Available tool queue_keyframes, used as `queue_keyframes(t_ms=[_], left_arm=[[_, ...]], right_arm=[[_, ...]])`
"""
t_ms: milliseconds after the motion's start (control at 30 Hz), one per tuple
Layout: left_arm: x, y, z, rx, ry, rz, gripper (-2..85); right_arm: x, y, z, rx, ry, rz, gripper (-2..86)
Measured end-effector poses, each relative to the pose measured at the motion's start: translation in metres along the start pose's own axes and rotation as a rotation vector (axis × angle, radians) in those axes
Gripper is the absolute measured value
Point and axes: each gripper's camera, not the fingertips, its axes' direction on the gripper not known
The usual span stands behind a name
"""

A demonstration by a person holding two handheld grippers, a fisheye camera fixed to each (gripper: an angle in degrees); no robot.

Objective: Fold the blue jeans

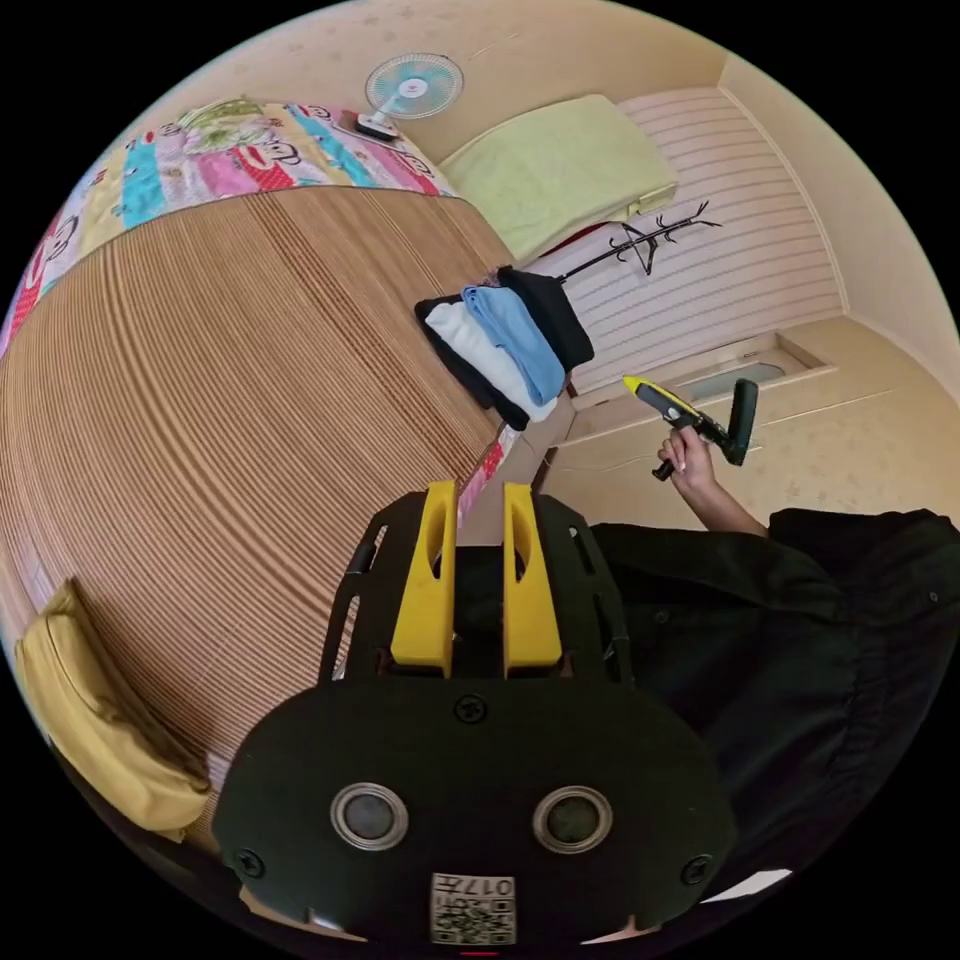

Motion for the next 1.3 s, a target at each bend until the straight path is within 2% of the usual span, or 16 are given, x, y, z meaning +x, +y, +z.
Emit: queue_keyframes(t_ms=[33,67,167,233,300,367,433,533,567,733,767,833,933,1067,1133,1300], left_arm=[[0.013,-0.014,0.011,0.006,0.012,0.017,7.6],[0.027,-0.026,0.021,0.016,0.033,0.030,7.4],[0.057,-0.046,0.045,0.033,0.072,0.056,7.0],[0.071,-0.053,0.058,0.024,0.066,0.063,6.9],[0.082,-0.055,0.071,0.008,0.049,0.059,6.9],[0.088,-0.055,0.085,-0.022,0.014,0.032,6.9],[0.088,-0.051,0.093,-0.029,-0.019,-0.011,6.9],[0.077,-0.042,0.101,0.011,-0.026,-0.124,6.7],[0.071,-0.039,0.104,0.037,-0.002,-0.175,6.6],[0.071,-0.042,0.107,0.165,0.100,-0.259,6.8],[0.076,-0.046,0.103,0.187,0.109,-0.248,7.1],[0.081,-0.051,0.097,0.204,0.124,-0.234,7.7],[0.084,-0.057,0.078,0.243,0.160,-0.223,8.8],[0.096,-0.062,0.029,0.355,0.168,-0.177,10.3],[0.106,-0.064,0.006,0.388,0.155,-0.140,11.1],[0.142,-0.069,-0.045,0.454,0.113,0.006,12.6]], right_arm=[[0.007,0.013,-0.011,0.113,0.081,0.023,4.8],[0.011,0.017,-0.010,0.130,0.100,0.034,4.8],[0.039,0.007,0.049,-0.245,0.022,0.113,6.6],[0.054,0.006,0.111,-0.485,-0.104,0.162,10.8],[0.063,0.011,0.145,-0.544,-0.171,0.208,12.3],[0.070,0.016,0.176,-0.656,-0.125,0.224,12.1],[0.078,0.025,0.207,-0.818,-0.031,0.184,7.6],[0.098,0.026,0.212,-0.932,-0.194,0.202,4.0],[0.105,0.024,0.206,-0.916,-0.243,0.210,3.5],[0.184,-0.016,0.104,-0.428,-0.924,0.277,2.1],[0.192,-0.023,0.093,-0.370,-1.001,0.275,2.0],[0.207,-0.054,0.054,-0.170,-1.296,0.222,1.8],[0.191,-0.092,0.009,-0.021,-1.572,0.105,1.5],[0.151,-0.116,-0.057,0.131,-1.834,-0.006,1.2],[0.130,-0.122,-0.104,0.267,-2.041,-0.041,1.1],[0.094,-0.124,-0.178,0.379,-2.220,-0.049,1.0]])
